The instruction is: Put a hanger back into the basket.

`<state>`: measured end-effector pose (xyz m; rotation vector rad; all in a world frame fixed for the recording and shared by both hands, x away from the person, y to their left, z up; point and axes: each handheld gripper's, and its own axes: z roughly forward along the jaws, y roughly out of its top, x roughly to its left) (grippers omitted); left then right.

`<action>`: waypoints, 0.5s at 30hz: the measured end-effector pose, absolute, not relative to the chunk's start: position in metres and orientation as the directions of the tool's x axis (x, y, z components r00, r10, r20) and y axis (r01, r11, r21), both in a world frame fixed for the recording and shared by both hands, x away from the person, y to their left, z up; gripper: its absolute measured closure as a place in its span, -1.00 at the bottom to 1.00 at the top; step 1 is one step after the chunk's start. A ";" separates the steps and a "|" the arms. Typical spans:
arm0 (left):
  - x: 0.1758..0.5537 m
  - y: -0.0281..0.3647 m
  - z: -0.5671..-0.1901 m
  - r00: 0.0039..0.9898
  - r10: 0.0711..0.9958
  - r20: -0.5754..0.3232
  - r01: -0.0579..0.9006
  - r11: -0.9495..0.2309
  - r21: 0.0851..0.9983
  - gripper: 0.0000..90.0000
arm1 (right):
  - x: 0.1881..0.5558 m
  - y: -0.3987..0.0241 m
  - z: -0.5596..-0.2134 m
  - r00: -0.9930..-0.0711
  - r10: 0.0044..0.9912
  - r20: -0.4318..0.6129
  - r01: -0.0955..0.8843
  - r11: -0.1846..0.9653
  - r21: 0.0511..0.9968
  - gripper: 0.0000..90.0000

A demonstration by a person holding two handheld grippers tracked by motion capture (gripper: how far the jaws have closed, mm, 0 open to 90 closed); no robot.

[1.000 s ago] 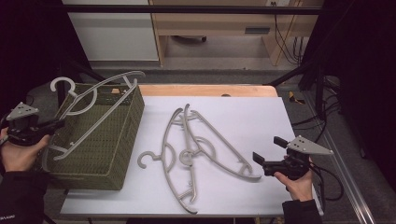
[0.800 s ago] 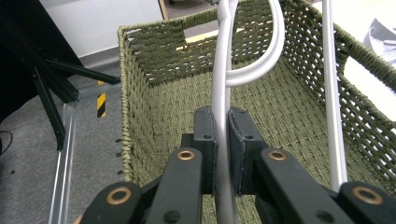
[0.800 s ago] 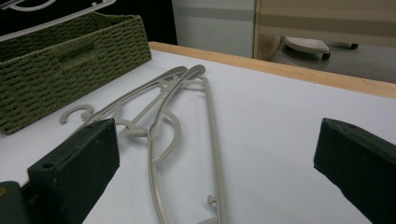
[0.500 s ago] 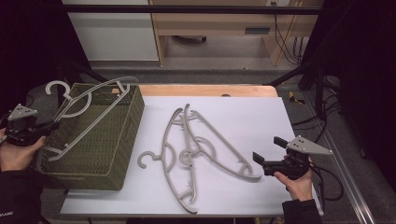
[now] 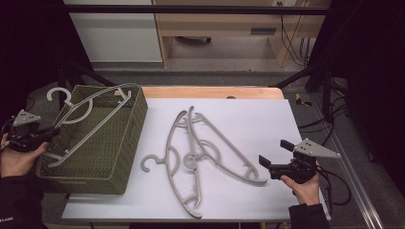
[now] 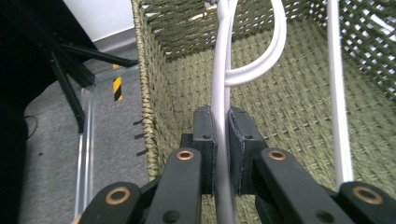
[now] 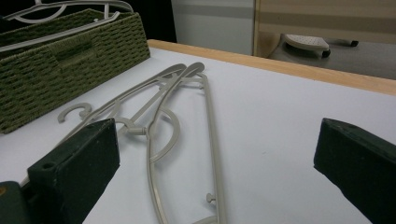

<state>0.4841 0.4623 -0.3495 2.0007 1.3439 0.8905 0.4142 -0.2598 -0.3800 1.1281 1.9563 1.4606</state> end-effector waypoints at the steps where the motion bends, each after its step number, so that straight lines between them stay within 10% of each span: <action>1: 0.484 0.462 -0.350 0.275 0.937 0.217 0.563 -0.340 0.753 0.83 | 0.414 -0.260 -0.380 -0.566 0.817 0.115 0.342 0.105 0.934 -0.99; 15: 0.488 0.461 -0.366 0.255 0.928 0.273 0.612 -0.373 0.698 0.83 | 0.414 -0.259 -0.380 -0.567 0.815 0.117 0.341 0.103 0.934 -0.99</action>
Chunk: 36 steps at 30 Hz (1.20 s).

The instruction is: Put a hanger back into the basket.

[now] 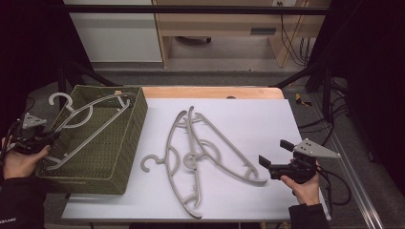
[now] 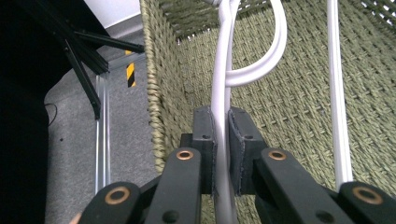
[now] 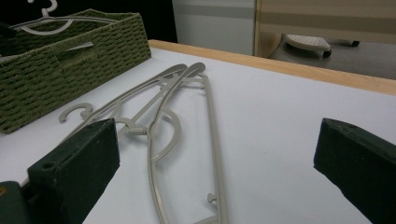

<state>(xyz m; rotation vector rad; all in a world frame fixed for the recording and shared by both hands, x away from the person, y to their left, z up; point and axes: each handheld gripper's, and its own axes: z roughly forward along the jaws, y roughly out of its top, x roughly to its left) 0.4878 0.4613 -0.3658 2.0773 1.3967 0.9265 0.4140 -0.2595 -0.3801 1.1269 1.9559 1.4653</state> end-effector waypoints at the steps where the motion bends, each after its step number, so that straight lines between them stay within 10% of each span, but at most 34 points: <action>1: 0.489 0.459 -0.368 0.255 0.926 0.278 0.618 -0.378 0.689 0.83 | 0.414 -0.259 -0.380 -0.568 0.815 0.115 0.341 0.106 0.934 -0.99; 19: 0.482 0.458 -0.358 0.236 0.949 0.208 0.619 -0.312 0.721 0.54 | 0.414 -0.258 -0.381 -0.571 0.813 0.114 0.342 0.110 0.933 -0.99; 36: 0.445 0.394 -0.330 0.334 0.940 0.063 0.396 -0.200 0.896 -0.41 | 0.414 -0.257 -0.380 -0.573 0.812 0.112 0.341 0.112 0.933 -0.99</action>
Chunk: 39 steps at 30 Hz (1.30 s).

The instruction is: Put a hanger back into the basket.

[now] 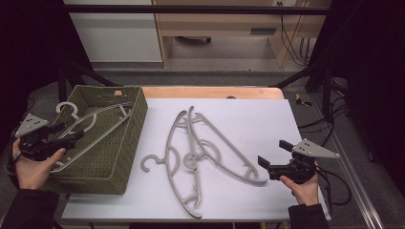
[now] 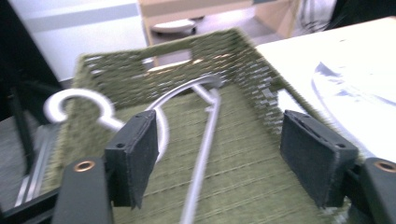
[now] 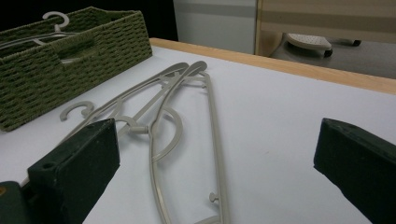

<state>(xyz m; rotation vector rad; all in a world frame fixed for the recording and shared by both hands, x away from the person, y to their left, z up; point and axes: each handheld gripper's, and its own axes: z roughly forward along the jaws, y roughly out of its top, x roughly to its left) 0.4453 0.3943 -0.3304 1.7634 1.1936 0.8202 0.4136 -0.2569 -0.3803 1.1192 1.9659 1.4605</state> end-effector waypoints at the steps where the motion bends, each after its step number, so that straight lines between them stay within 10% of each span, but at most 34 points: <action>1: 0.442 0.388 -0.330 0.350 0.936 0.049 0.385 -0.191 0.903 -0.43 | 0.414 -0.256 -0.380 -0.572 0.813 0.110 0.341 0.114 0.933 -0.99; 39: 0.394 0.239 -0.377 0.659 0.752 -0.005 0.295 -0.253 0.921 -0.57 | 0.420 -0.226 -0.403 -0.639 0.762 0.100 0.405 0.223 0.887 -0.88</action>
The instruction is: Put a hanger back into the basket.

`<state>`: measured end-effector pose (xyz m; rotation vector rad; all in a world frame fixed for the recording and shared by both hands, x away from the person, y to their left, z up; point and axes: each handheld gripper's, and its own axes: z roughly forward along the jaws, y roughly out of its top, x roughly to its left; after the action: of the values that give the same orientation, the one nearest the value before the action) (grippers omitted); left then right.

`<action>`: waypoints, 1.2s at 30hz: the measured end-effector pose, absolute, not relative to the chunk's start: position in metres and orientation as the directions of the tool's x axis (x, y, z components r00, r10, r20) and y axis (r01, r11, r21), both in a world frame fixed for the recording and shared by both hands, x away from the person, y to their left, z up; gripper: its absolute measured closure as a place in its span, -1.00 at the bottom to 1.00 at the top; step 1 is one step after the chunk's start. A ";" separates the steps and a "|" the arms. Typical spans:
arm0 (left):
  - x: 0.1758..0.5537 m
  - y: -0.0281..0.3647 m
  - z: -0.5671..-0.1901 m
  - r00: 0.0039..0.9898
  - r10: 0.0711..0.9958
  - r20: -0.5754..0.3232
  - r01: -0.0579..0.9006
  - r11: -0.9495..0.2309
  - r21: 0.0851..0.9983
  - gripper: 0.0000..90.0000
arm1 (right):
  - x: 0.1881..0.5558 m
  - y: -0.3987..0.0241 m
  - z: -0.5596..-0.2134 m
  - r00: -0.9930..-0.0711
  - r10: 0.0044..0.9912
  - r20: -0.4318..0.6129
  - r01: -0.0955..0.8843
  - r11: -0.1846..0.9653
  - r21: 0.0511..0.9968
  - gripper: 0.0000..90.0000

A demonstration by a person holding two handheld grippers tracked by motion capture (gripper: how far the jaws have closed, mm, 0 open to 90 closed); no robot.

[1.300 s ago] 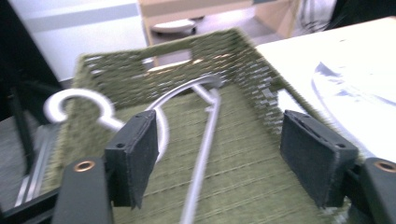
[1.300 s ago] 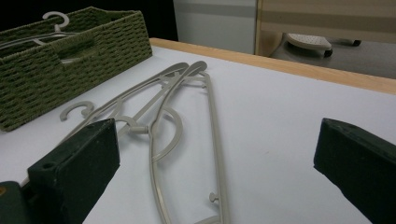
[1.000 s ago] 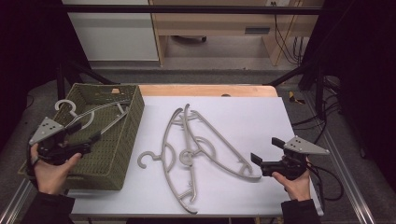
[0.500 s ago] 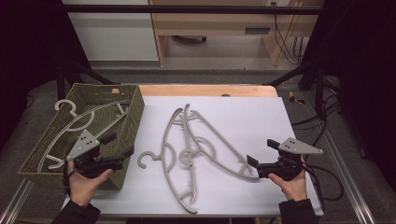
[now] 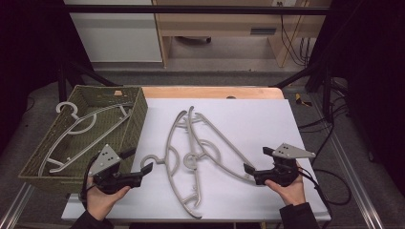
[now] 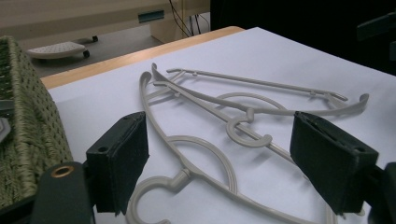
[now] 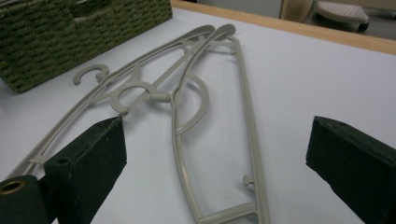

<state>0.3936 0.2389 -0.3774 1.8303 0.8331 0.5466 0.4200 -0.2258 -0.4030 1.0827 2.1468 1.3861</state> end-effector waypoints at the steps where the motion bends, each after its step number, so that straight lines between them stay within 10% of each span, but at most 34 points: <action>1: 0.393 0.238 -0.378 0.662 0.750 -0.007 0.296 -0.253 0.921 -0.57 | 0.421 -0.223 -0.405 -0.643 0.760 0.097 0.409 0.233 0.882 -0.86; 13: 0.394 0.221 -0.398 0.698 0.716 -0.010 0.314 -0.293 0.903 -0.60 | 0.428 -0.197 -0.429 -0.672 0.734 0.102 0.497 0.345 0.796 -0.59; 36: 0.397 0.215 -0.408 0.711 0.703 -0.014 0.344 -0.330 0.879 -0.59 | 0.439 -0.178 -0.460 -0.714 0.699 0.053 0.564 0.527 0.636 0.50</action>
<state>0.3970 0.2149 -0.4080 1.9396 0.8064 0.4622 0.4386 -0.1783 -0.4597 1.0724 2.5578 0.9516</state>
